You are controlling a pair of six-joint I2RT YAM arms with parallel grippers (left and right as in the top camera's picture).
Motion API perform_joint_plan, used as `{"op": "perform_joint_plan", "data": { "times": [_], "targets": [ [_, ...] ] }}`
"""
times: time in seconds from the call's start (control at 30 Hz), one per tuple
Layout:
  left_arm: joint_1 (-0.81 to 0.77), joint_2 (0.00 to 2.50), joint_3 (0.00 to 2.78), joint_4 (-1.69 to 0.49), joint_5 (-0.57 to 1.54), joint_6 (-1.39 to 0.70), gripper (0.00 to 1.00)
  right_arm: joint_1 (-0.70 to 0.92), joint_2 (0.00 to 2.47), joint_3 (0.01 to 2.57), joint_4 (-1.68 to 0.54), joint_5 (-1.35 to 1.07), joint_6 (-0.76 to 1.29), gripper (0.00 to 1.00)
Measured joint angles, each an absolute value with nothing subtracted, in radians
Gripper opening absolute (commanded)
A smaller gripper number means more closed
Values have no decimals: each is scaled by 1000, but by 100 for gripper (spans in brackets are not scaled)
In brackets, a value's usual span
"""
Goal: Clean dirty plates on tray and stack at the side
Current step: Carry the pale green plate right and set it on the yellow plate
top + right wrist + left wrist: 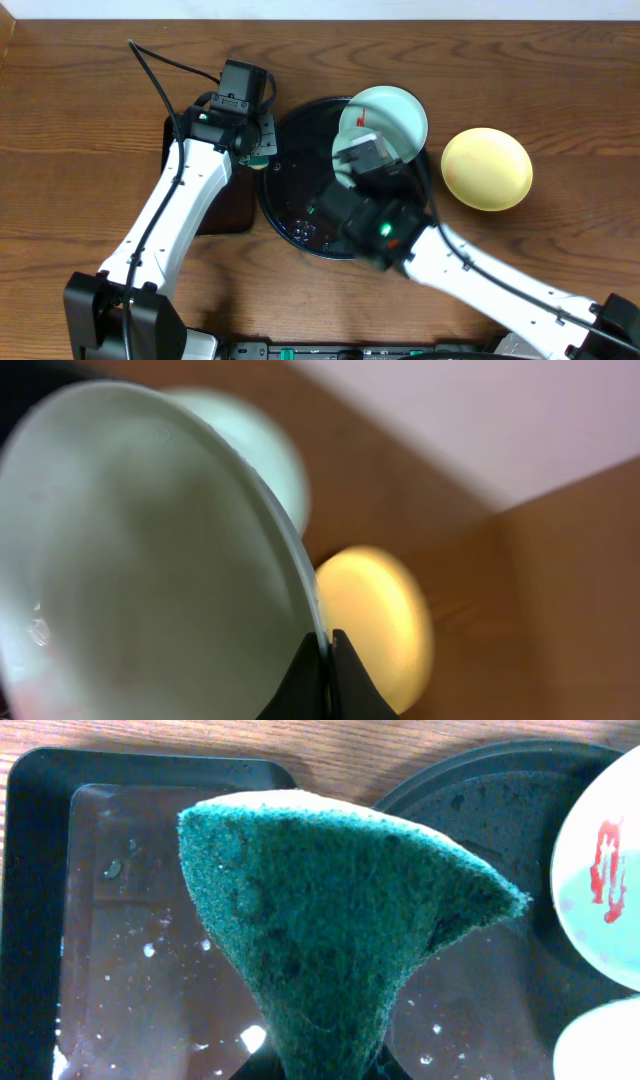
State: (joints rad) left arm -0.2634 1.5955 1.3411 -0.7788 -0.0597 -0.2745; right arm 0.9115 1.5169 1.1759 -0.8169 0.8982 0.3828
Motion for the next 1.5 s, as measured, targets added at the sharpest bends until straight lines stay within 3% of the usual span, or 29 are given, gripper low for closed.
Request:
{"op": "perform_joint_plan", "data": {
  "times": [0.37, 0.73, 0.9, 1.23, 1.37, 1.5],
  "targets": [
    [-263, 1596, 1341, -778, -60, -274, 8, 316, 1429, 1176, -852, 131, 403, 1],
    [-263, 1596, 1341, -778, -60, -277, 8, -264, 1436, 1176, -909, -44, 331, 1],
    [-263, 1596, 1341, -778, -60, -278, 7, -352, 1520, 1175, -856, -46, 322, 1],
    [-263, 1596, 1341, -778, -60, -281, 8, -339, 1761, 1169, -795, -58, 321, 3],
    [-263, 1596, 1341, -778, -60, -281, 8, -339, 1798, 1165, -797, -76, 312, 34],
    [-263, 1596, 1341, -778, -60, -282, 7, -338, 1786, 1166, -807, -146, 270, 38]
  ]
}}
